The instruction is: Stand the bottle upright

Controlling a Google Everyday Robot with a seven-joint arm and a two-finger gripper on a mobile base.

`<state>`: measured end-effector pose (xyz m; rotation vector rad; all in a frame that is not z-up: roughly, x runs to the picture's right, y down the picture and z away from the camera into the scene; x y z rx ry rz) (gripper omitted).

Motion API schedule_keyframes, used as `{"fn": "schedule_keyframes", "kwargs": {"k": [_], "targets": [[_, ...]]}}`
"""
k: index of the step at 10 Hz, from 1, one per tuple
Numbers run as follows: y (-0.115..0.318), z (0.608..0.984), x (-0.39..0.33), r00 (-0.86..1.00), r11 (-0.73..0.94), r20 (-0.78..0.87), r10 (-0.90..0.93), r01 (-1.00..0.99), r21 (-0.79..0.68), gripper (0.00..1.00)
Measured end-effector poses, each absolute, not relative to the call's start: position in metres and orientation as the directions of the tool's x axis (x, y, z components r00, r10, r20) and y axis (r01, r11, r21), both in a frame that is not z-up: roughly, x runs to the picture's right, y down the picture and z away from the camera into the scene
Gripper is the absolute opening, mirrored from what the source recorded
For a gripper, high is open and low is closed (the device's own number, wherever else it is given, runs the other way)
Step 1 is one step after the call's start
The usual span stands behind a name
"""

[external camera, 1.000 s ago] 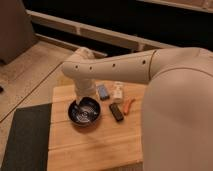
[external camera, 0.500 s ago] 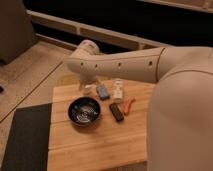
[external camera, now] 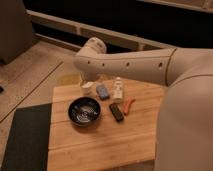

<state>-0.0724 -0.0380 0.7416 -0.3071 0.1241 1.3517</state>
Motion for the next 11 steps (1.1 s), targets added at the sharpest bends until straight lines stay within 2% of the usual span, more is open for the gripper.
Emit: {"fn": "schedule_keyframes", "kwargs": {"k": [3, 5, 11], "targets": [[-0.06, 0.763, -0.028, 0.2, 0.195, -0.237, 0.951, -0.98, -0.044, 0.65], [-0.087, 0.79, 0.012, 0.197, 0.202, -0.192, 0.961, -0.979, 0.007, 0.65], [-0.104, 0.874, 0.084, 0.081, 0.065, -0.143, 0.986, -0.991, -0.116, 0.65]]}}
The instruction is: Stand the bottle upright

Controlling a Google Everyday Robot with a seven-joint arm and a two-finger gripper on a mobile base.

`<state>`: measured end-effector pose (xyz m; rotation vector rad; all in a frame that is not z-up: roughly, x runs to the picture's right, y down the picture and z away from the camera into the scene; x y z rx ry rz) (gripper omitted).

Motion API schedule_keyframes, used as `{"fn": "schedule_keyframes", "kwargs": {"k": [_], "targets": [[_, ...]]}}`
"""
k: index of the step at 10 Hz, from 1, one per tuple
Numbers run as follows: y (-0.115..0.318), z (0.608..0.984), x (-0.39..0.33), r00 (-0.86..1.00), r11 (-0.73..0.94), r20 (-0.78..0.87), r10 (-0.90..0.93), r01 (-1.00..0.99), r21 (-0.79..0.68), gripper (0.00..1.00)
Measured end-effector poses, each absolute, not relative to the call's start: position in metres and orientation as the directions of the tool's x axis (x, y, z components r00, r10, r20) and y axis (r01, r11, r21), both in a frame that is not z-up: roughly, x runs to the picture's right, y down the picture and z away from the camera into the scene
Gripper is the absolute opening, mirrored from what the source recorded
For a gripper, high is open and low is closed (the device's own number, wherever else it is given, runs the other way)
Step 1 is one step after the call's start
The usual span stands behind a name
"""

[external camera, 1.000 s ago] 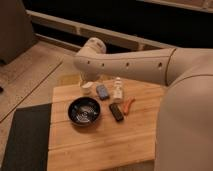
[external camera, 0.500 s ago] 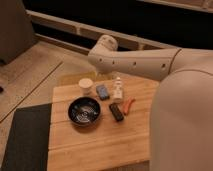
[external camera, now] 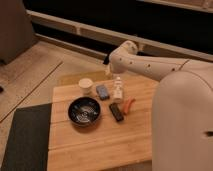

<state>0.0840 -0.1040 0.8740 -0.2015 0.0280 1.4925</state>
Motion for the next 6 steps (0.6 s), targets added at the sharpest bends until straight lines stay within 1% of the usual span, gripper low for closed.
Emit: {"fn": "schedule_keyframes", "kwargs": {"k": [3, 6], "targets": [[-0.118, 0.88, 0.113, 0.088, 0.069, -0.111, 0.99, -0.985, -0.157, 0.65], [-0.119, 0.883, 0.11, 0.085, 0.066, -0.109, 0.99, -0.984, -0.165, 0.65]]}}
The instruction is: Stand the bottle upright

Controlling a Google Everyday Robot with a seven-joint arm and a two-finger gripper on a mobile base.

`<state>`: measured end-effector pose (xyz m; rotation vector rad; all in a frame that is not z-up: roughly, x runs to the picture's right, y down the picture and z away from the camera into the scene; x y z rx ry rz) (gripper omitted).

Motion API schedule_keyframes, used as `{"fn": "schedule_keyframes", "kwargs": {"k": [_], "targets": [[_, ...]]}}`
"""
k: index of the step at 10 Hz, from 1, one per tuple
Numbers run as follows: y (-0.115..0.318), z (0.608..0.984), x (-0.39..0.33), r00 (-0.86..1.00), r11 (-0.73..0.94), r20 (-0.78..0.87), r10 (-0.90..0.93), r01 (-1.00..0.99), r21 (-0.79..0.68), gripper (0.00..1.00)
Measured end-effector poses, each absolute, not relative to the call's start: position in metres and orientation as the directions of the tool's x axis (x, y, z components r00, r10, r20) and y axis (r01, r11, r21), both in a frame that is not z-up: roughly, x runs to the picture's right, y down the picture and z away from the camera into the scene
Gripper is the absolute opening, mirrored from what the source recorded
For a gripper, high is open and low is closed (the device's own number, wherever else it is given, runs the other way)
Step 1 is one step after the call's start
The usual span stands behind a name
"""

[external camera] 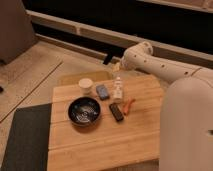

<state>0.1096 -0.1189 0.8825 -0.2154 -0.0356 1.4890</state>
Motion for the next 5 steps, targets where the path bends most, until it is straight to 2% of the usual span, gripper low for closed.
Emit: {"fn": "schedule_keyframes", "kwargs": {"k": [5], "targets": [[-0.119, 0.93, 0.139, 0.038, 0.021, -0.137, 0.99, -0.992, -0.121, 0.65]]}}
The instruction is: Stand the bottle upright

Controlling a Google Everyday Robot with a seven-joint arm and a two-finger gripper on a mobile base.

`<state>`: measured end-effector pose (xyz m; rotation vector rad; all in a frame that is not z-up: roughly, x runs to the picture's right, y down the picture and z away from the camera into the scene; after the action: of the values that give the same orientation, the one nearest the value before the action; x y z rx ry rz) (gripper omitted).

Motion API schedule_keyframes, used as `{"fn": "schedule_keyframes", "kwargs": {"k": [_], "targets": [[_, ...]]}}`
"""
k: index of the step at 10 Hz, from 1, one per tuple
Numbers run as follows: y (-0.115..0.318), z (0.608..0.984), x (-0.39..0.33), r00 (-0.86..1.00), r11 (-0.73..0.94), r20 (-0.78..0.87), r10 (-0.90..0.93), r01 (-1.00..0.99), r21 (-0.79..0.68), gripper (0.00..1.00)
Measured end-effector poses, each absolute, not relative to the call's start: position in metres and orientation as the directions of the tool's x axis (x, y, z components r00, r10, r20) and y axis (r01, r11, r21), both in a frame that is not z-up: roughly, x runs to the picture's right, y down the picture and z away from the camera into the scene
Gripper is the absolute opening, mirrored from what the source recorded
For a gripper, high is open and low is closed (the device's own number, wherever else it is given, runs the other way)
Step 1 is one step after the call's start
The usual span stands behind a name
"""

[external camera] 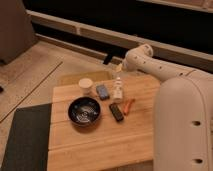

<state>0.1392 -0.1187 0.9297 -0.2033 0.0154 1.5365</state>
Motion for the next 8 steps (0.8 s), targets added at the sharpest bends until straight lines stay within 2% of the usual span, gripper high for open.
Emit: {"fn": "schedule_keyframes", "kwargs": {"k": [3, 8], "targets": [[-0.116, 0.956, 0.137, 0.04, 0.015, -0.168, 0.985, -0.989, -0.145, 0.65], [-0.064, 1.013, 0.132, 0.052, -0.008, -0.32, 0.946, -0.983, -0.184, 0.65]]}}
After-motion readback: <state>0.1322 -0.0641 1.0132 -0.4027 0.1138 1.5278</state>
